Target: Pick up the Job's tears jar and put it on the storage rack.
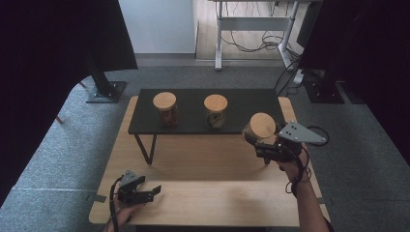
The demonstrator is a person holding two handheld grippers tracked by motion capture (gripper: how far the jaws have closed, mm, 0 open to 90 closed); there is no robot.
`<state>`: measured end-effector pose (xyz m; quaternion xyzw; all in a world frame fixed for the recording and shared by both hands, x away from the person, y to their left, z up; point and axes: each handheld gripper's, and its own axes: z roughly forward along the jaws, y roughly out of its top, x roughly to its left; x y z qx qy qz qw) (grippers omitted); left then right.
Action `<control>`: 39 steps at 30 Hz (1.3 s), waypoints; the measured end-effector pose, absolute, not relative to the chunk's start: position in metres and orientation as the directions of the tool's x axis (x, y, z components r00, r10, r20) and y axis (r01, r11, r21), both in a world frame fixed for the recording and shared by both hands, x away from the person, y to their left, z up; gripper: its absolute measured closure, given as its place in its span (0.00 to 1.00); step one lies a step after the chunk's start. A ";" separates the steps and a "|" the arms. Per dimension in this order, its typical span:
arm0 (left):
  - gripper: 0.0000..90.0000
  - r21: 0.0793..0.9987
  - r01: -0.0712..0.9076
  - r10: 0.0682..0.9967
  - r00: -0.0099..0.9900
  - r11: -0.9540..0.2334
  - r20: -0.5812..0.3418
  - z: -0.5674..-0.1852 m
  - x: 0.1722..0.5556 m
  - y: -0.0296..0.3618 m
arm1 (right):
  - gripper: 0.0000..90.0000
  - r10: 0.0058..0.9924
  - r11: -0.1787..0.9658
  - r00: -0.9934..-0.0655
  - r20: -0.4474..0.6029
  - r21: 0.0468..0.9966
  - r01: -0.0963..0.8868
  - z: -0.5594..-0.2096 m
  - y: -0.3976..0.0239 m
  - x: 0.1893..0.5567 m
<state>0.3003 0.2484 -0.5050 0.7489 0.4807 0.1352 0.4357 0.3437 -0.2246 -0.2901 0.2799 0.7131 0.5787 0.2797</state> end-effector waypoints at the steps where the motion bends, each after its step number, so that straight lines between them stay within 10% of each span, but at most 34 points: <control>1: 0.15 0.783 0.602 0.838 0.501 -0.158 -0.217 -0.505 0.300 0.248 | 0.28 0.725 0.175 -0.685 -0.075 0.982 0.077 -0.290 -0.225 0.345; 39: 0.15 0.782 0.604 0.833 0.506 -0.156 -0.224 -0.505 0.300 0.249 | 0.28 0.776 0.208 -0.626 -0.077 0.968 0.139 -0.291 -0.228 0.402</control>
